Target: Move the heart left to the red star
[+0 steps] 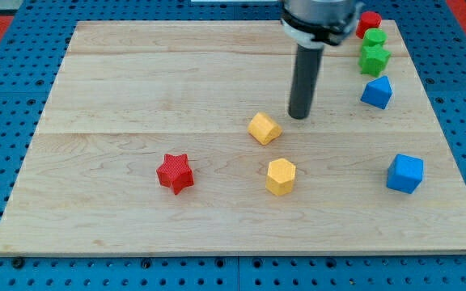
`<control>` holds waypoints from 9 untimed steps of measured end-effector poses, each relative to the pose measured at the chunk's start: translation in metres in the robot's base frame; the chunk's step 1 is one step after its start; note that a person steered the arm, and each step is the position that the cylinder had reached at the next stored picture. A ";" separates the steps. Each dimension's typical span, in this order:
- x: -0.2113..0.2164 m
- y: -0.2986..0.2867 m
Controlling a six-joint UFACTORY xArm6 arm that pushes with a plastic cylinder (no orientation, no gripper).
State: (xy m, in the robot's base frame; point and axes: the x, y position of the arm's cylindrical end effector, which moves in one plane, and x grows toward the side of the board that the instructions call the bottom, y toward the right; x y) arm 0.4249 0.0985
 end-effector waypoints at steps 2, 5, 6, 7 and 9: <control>0.000 -0.147; 0.028 -0.062; 0.028 -0.151; 0.028 -0.212; 0.044 -0.240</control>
State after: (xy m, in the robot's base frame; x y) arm 0.4693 -0.1413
